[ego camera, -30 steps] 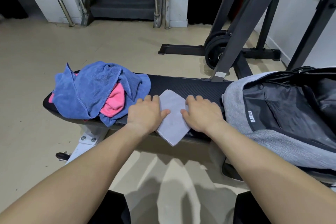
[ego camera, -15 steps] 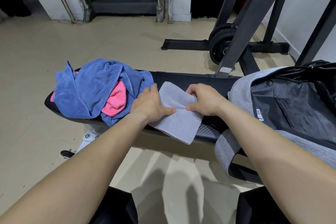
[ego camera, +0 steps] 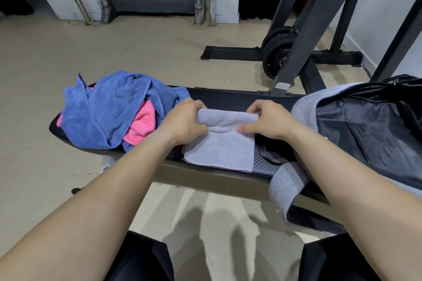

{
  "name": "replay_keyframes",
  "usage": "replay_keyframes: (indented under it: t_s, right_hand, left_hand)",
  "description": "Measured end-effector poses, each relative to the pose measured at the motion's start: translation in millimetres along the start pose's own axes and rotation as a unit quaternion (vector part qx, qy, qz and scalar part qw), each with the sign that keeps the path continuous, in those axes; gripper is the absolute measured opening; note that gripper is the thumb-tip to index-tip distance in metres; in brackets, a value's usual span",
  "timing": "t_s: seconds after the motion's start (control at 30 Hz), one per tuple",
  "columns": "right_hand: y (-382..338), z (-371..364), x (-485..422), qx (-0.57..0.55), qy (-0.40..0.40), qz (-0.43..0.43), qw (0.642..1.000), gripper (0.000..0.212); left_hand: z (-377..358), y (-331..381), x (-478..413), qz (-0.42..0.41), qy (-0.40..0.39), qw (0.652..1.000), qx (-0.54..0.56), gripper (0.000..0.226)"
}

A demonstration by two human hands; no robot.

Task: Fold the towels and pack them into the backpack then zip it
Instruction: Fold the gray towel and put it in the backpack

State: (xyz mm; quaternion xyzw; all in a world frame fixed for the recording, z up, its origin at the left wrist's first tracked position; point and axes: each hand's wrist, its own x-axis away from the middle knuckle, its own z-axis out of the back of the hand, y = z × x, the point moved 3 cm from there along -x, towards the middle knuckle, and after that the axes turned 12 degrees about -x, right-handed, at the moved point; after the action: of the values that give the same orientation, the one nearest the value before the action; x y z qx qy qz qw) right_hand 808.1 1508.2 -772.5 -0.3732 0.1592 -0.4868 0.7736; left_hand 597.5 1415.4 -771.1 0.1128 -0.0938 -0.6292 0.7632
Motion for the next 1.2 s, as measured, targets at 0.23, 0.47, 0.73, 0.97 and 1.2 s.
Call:
replay_keyframes:
  t_s: [0.23, 0.47, 0.73, 0.97, 1.2]
  right_hand:
    - [-3.0, -2.5, 6.8, -0.104, -0.069, -0.047, 0.991, 0.028]
    - [-8.4, -8.6, 8.9, -0.206, -0.061, -0.081, 0.973, 0.024]
    - [-4.8, -8.5, 7.8, -0.295, -0.059, -0.11, 0.947, 0.02]
    - [-6.2, -3.1, 9.2, -0.335, -0.117, -0.12, 0.927, 0.021]
    - [-8.6, -2.2, 10.3, -0.366, -0.138, -0.103, 0.915, 0.016]
  left_hand:
    - [1.6, -13.2, 7.0, 0.066, 0.03, 0.997, 0.021, 0.024]
    - [2.5, -7.9, 13.6, 0.098, 0.024, 0.984, 0.145, 0.022]
    - [3.0, -11.5, 15.5, 0.099, 0.016, 0.978, 0.18, 0.02]
    - [7.3, -15.8, 18.8, 0.048, 0.009, 0.989, 0.142, 0.022]
    - [9.2, -25.3, 24.9, 0.038, 0.02, 0.986, 0.164, 0.023]
